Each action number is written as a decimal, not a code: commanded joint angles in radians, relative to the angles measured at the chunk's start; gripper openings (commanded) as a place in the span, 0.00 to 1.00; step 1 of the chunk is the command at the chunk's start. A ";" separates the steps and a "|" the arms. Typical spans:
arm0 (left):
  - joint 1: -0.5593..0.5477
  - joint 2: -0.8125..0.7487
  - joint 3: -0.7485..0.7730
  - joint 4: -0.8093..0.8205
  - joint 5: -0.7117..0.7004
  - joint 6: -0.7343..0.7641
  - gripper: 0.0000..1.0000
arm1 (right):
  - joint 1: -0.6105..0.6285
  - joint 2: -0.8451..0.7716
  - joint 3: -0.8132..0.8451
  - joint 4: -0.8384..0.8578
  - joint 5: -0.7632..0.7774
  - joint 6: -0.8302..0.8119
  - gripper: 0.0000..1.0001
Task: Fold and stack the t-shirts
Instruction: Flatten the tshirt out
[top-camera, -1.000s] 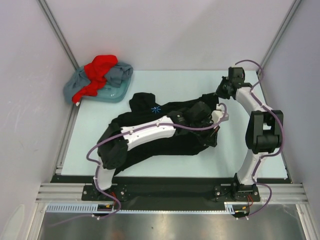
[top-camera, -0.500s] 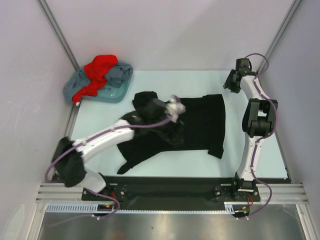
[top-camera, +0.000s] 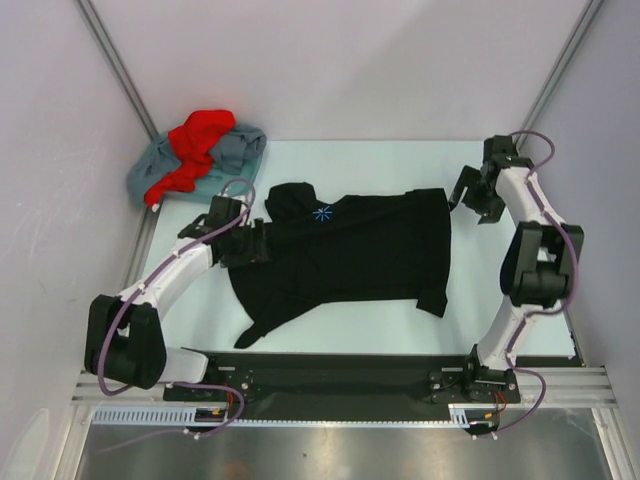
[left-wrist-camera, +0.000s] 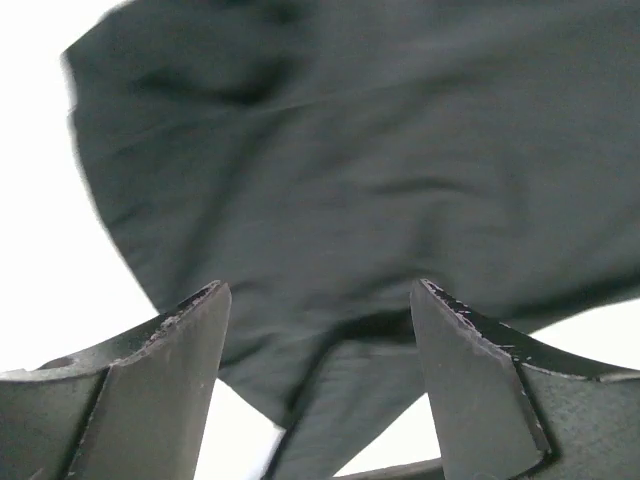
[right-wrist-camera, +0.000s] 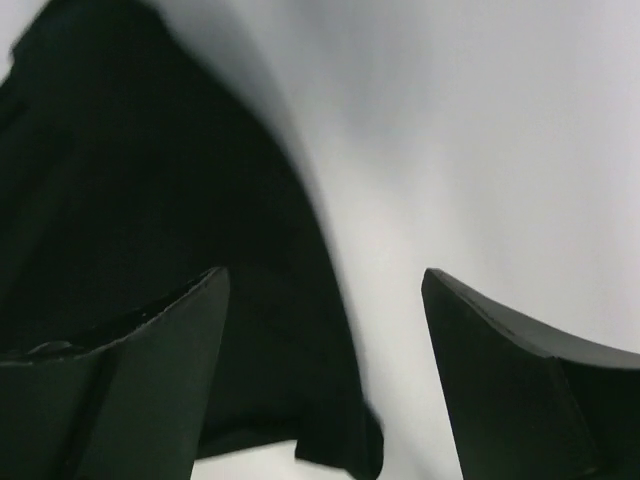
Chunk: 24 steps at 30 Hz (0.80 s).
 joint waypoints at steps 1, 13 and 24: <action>0.092 -0.024 -0.045 0.001 -0.023 -0.074 0.77 | 0.070 -0.190 -0.147 0.000 -0.155 -0.001 0.85; 0.171 0.208 -0.062 0.184 0.232 -0.147 0.48 | 0.300 -0.380 -0.601 0.166 -0.221 0.166 0.08; 0.236 0.324 -0.063 0.225 0.332 -0.181 0.41 | 0.246 -0.291 -0.661 0.128 -0.105 0.244 0.00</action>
